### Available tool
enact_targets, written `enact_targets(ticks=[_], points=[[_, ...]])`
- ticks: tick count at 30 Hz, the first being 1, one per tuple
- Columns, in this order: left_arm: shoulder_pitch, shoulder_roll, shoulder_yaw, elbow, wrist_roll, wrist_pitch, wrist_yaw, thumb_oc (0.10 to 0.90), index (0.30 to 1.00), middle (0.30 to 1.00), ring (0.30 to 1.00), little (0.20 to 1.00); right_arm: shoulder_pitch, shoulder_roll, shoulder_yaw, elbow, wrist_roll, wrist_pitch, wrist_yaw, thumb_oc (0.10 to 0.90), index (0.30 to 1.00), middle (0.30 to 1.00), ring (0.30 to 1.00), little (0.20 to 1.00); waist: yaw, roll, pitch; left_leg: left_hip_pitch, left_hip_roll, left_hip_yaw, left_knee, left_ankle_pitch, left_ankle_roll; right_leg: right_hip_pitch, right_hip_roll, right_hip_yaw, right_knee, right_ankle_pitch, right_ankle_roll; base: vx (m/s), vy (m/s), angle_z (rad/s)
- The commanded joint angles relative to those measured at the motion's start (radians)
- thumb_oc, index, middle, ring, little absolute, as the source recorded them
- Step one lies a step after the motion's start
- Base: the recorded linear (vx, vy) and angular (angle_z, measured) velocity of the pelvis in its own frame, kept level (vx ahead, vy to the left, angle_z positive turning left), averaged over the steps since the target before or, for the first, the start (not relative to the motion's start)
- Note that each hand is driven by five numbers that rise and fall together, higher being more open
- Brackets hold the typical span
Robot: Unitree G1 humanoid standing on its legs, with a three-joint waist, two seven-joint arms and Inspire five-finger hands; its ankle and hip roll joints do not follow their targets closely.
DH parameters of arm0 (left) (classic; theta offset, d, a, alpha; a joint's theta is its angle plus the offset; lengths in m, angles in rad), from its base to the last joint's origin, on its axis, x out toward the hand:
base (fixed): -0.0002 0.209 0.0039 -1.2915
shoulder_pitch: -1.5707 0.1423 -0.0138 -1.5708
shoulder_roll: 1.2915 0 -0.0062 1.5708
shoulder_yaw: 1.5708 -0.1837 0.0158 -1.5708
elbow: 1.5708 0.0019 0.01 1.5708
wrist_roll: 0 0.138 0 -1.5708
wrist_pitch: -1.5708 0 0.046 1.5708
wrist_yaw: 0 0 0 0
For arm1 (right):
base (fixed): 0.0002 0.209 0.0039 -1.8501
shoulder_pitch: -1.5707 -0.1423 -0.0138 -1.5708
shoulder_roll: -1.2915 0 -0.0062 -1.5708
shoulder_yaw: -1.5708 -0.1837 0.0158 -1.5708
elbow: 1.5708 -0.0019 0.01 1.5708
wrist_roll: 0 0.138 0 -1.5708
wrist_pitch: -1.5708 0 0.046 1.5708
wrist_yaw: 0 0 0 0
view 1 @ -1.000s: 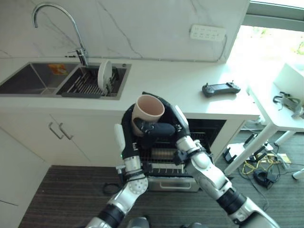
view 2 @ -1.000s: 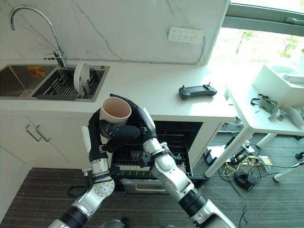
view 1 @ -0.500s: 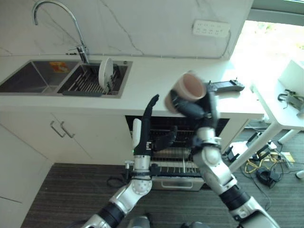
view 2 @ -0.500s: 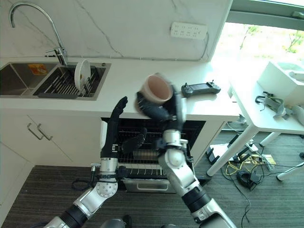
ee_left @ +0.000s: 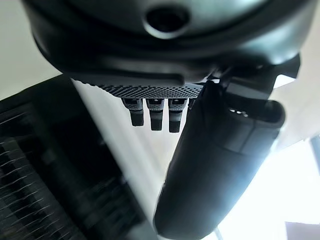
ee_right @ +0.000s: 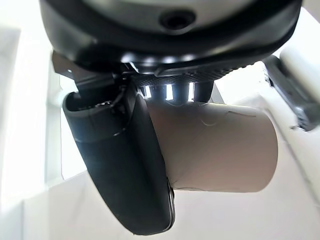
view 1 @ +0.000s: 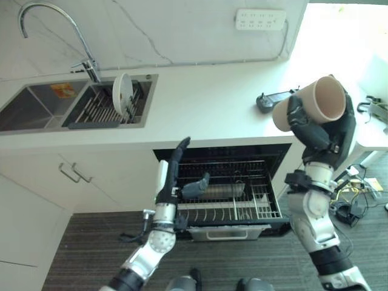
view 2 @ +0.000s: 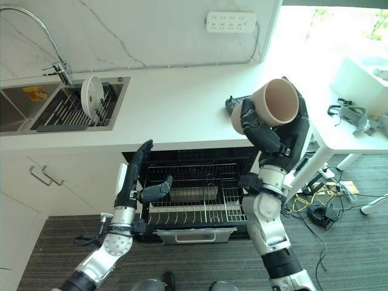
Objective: Place the dishes in the dishwasher.
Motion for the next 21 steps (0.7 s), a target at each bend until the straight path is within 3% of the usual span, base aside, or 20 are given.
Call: enact_targets(ticks=[1, 6, 13, 16, 21], points=[[-0.019, 0.043, 0.019, -0.154, -0.043, -0.017, -0.233, 0.8, 0.9, 0.9, 0.9, 0.9, -0.028, -0.052, -0.057, -0.118, 0.029, 0.002, 0.202, 0.4, 0.3, 0.3, 0.3, 0.3, 0.004, -0.006, -0.053, 0.019, 0.045, -0.017, 0.097, -0.226, -0.021, 0.04, -0.005, 0.02, -0.054, -0.086, 0.043, 0.0, 0.05, 0.01], [0.096, 0.126, 0.119, -0.164, -0.129, 0.0, -0.464, 0.8, 0.9, 0.9, 0.9, 0.9, 0.092, -0.094, -0.095, -0.057, 0.04, 0.038, 0.365, 0.4, 0.3, 0.3, 0.3, 0.3, -0.003, 0.008, -0.051, 0.002, 0.049, -0.015, 0.097, -0.213, -0.023, 0.027, -0.01, 0.011, -0.054, -0.081, 0.05, 0.0, 0.041, 0.02], [0.161, 0.201, 0.16, -0.16, -0.082, 0.013, -0.598, 0.8, 0.9, 0.9, 0.9, 0.9, 0.125, -0.129, -0.09, 0.025, 0.016, 0.061, 0.433, 0.4, 0.3, 0.3, 0.3, 0.3, 0.0, 0.02, -0.045, -0.021, 0.054, -0.017, 0.097, -0.201, -0.029, 0.011, -0.021, -0.003, -0.054, -0.078, 0.059, 0.0, 0.019, 0.06], [0.163, 0.252, 0.159, -0.154, 0.033, -0.02, -0.563, 0.8, 0.9, 0.9, 0.9, 0.9, 0.125, -0.151, -0.073, 0.066, -0.026, 0.086, 0.454, 0.4, 0.3, 0.3, 0.3, 0.3, 0.001, 0.024, -0.04, -0.028, 0.054, -0.018, 0.097, -0.197, -0.031, 0.007, -0.026, -0.008, -0.054, -0.076, 0.063, 0.01, 0.021, 0.08], [0.118, 0.357, 0.127, -0.122, 0.2, -0.015, -0.453, 0.8, 0.9, 0.9, 0.9, 0.9, 0.076, -0.195, -0.011, 0.207, -0.082, 0.109, 0.478, 0.4, 0.3, 0.3, 0.3, 0.3, 0.011, 0.026, -0.031, -0.046, 0.055, -0.022, 0.097, -0.188, -0.036, -0.005, -0.035, -0.015, -0.054, -0.07, 0.069, 0.03, 0.01, 0.04]])
